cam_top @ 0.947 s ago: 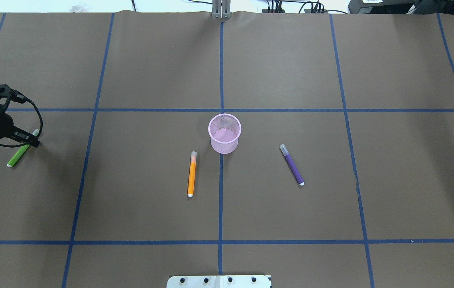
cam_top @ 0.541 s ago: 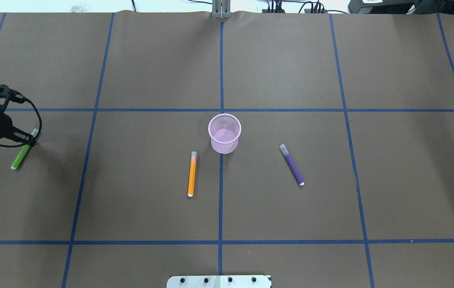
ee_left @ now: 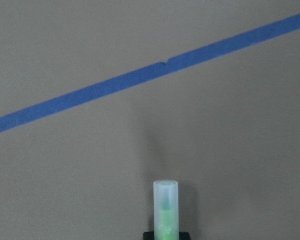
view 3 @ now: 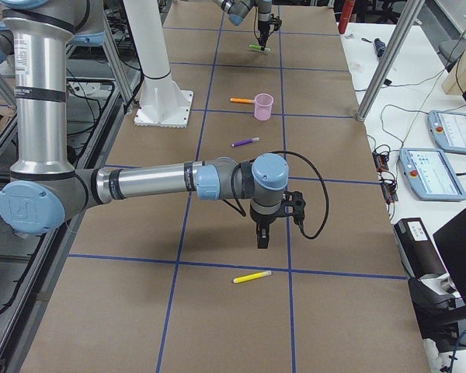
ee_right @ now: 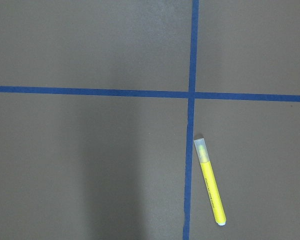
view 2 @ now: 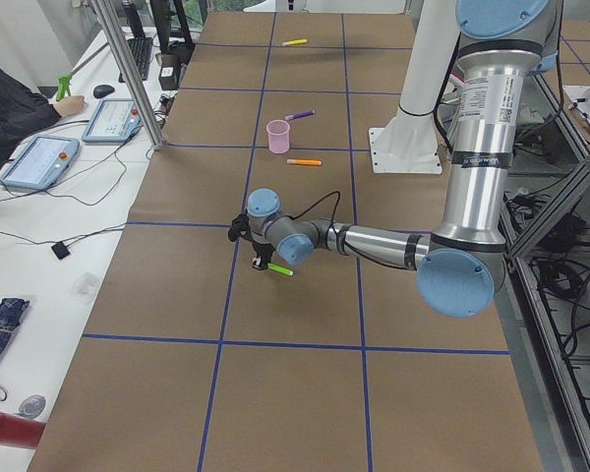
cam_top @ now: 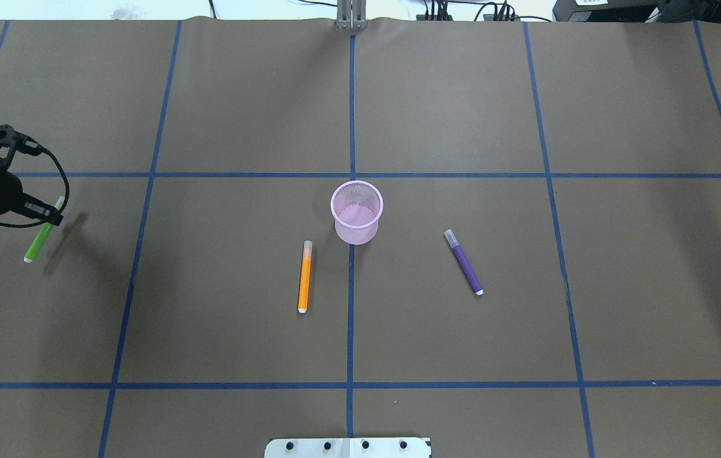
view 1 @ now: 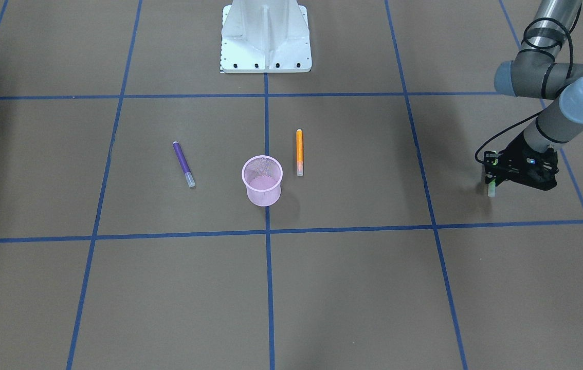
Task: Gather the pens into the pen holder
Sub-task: 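Lift the green marker upright with the left gripper, away from the table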
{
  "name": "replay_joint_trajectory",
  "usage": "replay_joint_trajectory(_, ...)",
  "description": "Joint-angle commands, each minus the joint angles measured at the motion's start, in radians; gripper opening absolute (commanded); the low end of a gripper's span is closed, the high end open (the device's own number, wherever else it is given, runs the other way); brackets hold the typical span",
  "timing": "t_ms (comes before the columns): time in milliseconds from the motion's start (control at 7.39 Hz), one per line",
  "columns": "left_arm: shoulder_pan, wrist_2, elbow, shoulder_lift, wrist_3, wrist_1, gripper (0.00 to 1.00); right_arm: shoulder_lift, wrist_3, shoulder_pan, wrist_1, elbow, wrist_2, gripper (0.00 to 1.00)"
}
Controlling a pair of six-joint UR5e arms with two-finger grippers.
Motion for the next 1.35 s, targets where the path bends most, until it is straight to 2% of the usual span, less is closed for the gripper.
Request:
replay_joint_trajectory(0,-0.070,0.002,-0.111,-0.006,-0.001,0.000,0.00,0.020,0.000,-0.007,-0.005,-0.004,-0.001,1.00)
replay_joint_trajectory(271,-0.130,0.005,-0.177,-0.060,-0.041,0.001,0.00,0.020,0.020,-0.013,-0.005,-0.021,0.008,0.99)
replay_joint_trajectory(541,-0.130,0.012,-0.194,-0.188,-0.241,0.000,0.00,0.006,0.008,-0.016,0.036,-0.064,0.002,1.00)
replay_joint_trajectory(676,-0.130,0.012,-0.192,-0.230,-0.285,-0.006,0.00,0.008,-0.014,-0.024,0.100,-0.111,0.001,0.99)
replay_joint_trajectory(812,-0.129,0.047,-0.194,-0.261,-0.293,-0.008,0.00,0.008,-0.026,-0.040,0.216,-0.179,0.001,0.99)
replay_joint_trajectory(947,-0.126,0.095,-0.185,-0.293,-0.316,-0.008,0.00,0.012,-0.047,-0.053,0.351,-0.280,0.001,0.99)
replay_joint_trajectory(1082,-0.120,0.098,-0.179,-0.318,-0.342,-0.005,0.00,0.027,-0.051,-0.067,0.478,-0.376,0.001,0.99)
replay_joint_trajectory(1218,-0.118,0.098,-0.177,-0.333,-0.346,-0.003,0.00,0.035,-0.051,-0.094,0.514,-0.412,-0.012,0.99)
